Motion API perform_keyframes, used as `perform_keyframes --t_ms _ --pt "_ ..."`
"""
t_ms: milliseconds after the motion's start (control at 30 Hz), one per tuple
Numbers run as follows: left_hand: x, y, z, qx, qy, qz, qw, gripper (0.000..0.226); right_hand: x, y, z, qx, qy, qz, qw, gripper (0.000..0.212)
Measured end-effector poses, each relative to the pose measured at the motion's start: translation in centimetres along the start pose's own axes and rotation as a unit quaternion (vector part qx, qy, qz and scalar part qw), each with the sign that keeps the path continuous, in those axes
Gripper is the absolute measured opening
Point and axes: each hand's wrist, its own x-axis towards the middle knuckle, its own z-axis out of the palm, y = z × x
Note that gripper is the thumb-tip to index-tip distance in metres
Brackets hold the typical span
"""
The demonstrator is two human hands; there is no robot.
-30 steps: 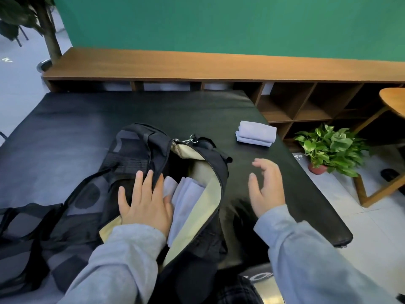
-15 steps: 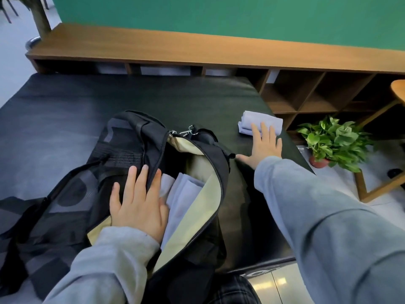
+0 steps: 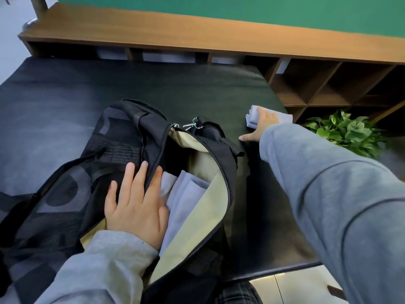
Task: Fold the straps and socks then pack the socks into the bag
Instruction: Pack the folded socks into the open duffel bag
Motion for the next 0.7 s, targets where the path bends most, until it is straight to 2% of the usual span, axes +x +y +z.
perform_keyframes --t_ms 67,233,500,700 --pt "0.0 0.1 0.1 -0.002 0.001 -0.002 1.000 0.057 0.5 0.2 0.2 0.010 -0.001 -0.022 1.000 0.086" --pt "0.1 0.1 0.2 -0.006 0.000 -0.002 1.000 0.059 0.0 0.6 1.0 0.027 0.010 -0.020 0.999 0.097" --pt "0.1 0.2 0.1 -0.009 0.012 0.004 1.000 0.058 -2.7 0.2 2.3 0.019 0.036 -0.005 0.999 0.058" --pt "0.2 0.1 0.0 -0.008 0.007 0.004 1.000 0.057 -6.4 0.4 3.0 0.036 0.052 -0.038 0.997 0.050"
